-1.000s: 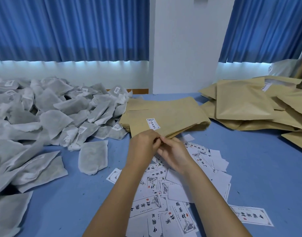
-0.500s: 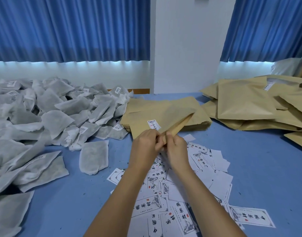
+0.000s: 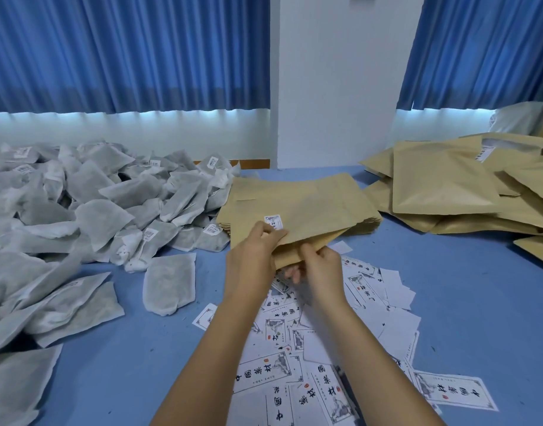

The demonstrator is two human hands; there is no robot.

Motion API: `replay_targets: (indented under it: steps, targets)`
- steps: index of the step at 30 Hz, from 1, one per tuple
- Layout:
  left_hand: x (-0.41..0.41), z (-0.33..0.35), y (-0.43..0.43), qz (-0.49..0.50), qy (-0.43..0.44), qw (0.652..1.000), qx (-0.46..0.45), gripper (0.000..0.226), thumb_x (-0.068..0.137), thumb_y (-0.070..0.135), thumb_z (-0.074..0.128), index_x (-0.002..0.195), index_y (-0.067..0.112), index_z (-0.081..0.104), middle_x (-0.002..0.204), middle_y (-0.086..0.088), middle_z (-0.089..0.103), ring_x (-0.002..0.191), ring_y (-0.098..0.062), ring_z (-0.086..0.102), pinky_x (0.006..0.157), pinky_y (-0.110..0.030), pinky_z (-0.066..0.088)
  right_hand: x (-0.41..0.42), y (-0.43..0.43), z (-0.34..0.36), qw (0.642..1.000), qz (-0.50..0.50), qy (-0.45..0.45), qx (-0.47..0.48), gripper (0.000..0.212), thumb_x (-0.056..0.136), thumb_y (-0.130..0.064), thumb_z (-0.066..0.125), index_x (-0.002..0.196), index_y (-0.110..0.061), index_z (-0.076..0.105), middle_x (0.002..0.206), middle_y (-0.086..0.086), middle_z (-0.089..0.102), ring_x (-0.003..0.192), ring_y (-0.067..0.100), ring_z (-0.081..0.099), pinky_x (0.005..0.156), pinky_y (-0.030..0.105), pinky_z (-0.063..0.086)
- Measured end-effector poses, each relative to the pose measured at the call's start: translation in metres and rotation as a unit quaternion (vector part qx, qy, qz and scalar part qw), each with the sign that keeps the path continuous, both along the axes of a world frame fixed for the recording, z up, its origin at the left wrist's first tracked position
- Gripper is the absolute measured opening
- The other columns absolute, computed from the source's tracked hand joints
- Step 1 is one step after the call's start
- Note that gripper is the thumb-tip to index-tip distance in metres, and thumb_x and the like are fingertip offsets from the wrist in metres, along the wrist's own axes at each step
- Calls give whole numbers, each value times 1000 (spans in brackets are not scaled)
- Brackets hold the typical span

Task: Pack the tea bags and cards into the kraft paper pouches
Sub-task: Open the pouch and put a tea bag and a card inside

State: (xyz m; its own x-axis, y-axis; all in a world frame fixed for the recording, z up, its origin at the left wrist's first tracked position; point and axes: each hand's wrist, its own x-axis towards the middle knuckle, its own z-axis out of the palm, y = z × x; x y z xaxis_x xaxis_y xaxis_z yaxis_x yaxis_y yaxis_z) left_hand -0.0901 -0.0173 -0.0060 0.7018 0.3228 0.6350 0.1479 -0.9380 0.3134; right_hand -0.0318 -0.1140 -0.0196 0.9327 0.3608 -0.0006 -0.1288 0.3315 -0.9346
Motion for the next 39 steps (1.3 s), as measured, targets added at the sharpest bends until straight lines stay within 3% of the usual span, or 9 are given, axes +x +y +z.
replay_targets:
  steps: [4,9,12,15,18,22,29,35,39]
  targets:
    - [-3,7,6,-52,-108,986,-112,62,66,-20,45,106,17,74,119,2,66,100,-12,62,91,-11,41,23,-16,-1,989,-68,-6,-131,22,84,2,38,70,-9,50,45,6,41,36,15,33,40,20,27]
    - [-15,20,21,-15,-288,941,-176,57,57,-22,40,86,10,77,98,5,71,96,-7,64,91,-18,48,23,-15,-4,960,-60,-152,-226,45,91,2,39,123,-23,59,80,1,61,51,5,44,50,19,34]
    - [-20,25,22,-107,-241,953,-147,52,61,-20,42,89,8,76,105,0,70,100,-9,63,90,-23,49,25,-14,-1,977,-31,-108,-184,74,80,16,27,130,-34,51,71,-2,56,44,10,37,43,23,31]
    - [-29,34,31,-224,-148,932,-245,30,84,17,61,112,28,68,126,9,60,110,-6,57,90,-20,45,29,-21,8,991,-77,-30,-103,48,79,15,20,97,-13,54,53,-2,43,36,9,31,37,18,27]
    - [-33,18,58,63,14,962,-265,56,84,66,49,133,37,48,141,2,45,132,-22,37,106,-39,31,31,-24,12,994,-106,26,-28,38,81,13,19,78,-16,44,45,-5,37,35,7,29,34,16,23]
    - [-50,-7,71,358,352,827,-254,65,94,46,49,148,36,15,145,-19,23,132,-38,25,102,-46,31,29,-23,11,991,-104,71,39,35,84,12,19,74,-16,38,49,-4,31,37,8,29,34,17,17]
    - [-27,5,97,324,78,932,-145,72,82,23,71,138,2,32,127,-22,39,116,-35,40,94,-38,37,32,-21,9,988,-95,96,68,31,88,12,21,80,-12,38,60,2,33,38,8,32,34,18,17]
    - [-30,-14,153,396,227,875,-165,77,81,59,59,136,13,30,147,-25,18,137,-46,10,103,-70,19,32,-18,11,991,-84,88,62,32,87,13,20,79,-13,37,59,1,31,37,8,31,34,17,18]
    - [-37,-23,152,367,213,898,-117,72,80,52,63,137,24,30,140,-15,26,125,-42,27,93,-53,38,30,-15,13,992,-78,89,54,33,88,13,21,84,-12,43,61,2,35,38,8,32,35,17,19]
